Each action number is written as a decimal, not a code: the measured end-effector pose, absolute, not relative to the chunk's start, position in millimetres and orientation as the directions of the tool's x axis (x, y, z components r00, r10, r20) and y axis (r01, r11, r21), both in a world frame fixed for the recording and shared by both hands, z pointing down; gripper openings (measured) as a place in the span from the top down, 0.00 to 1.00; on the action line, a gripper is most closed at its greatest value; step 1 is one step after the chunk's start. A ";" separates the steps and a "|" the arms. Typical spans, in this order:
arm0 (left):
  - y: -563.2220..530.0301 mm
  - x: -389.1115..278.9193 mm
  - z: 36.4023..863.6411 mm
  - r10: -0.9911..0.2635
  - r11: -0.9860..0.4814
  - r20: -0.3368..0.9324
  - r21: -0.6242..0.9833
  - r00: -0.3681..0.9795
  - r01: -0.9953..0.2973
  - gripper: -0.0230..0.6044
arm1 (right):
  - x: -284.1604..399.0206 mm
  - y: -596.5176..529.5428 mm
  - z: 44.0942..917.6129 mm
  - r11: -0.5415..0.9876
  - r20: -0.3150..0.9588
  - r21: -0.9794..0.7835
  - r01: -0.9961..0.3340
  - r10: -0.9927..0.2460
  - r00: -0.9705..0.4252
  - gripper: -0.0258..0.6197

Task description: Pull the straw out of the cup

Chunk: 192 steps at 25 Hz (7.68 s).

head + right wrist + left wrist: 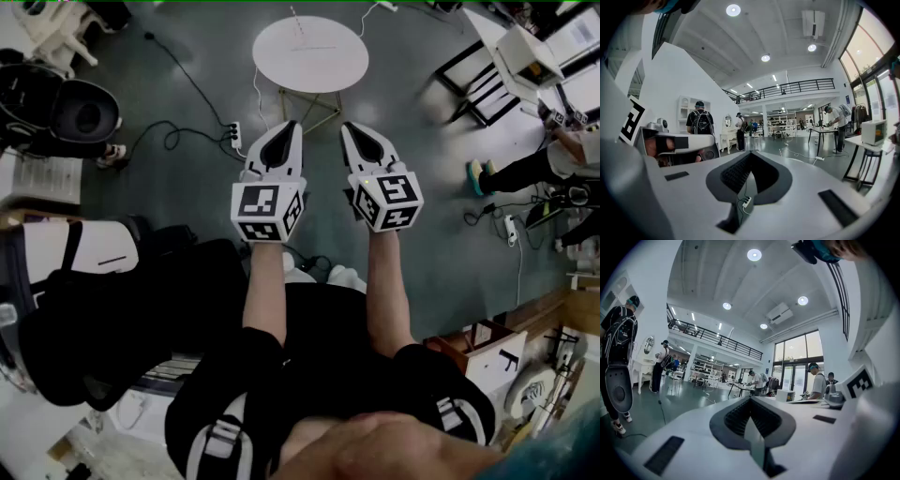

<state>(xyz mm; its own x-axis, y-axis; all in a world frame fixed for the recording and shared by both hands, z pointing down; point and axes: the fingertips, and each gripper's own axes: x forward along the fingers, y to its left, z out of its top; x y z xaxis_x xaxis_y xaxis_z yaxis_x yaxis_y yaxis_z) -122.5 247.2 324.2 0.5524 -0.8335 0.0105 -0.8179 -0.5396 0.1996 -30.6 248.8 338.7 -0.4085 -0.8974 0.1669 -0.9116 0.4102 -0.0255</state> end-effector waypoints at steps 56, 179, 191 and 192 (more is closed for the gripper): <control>73.3 -127.8 371.5 -0.882 -0.398 0.199 0.169 0.427 -0.902 0.95 | -24.9 64.7 349.7 0.510 0.085 -0.030 -0.860 -0.856 -0.510 0.93; -499.6 30.1 697.5 -0.597 -0.199 0.618 0.502 0.510 -0.842 0.83 | 135.8 -467.9 593.8 0.347 0.614 -0.181 -0.920 -0.691 -0.382 0.93; -501.3 27.2 691.9 -0.654 -0.184 0.588 0.486 0.475 -0.854 0.91 | 137.0 -463.9 598.3 0.348 0.627 -0.171 -0.922 -0.683 -0.374 0.93; -500.0 25.2 688.0 -0.661 -0.182 0.582 0.486 0.473 -0.854 0.91 | 136.0 -461.6 594.9 0.354 0.624 -0.164 -0.921 -0.685 -0.375 0.93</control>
<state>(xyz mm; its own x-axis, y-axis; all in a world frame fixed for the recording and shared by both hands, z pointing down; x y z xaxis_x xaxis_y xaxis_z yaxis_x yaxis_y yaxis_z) 25.2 -500.0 688.0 0.4727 -0.6615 0.5823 -0.8545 -0.1824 0.4864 136.0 -461.6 594.9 -0.3747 -0.6854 0.6244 -0.9208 0.3540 -0.1641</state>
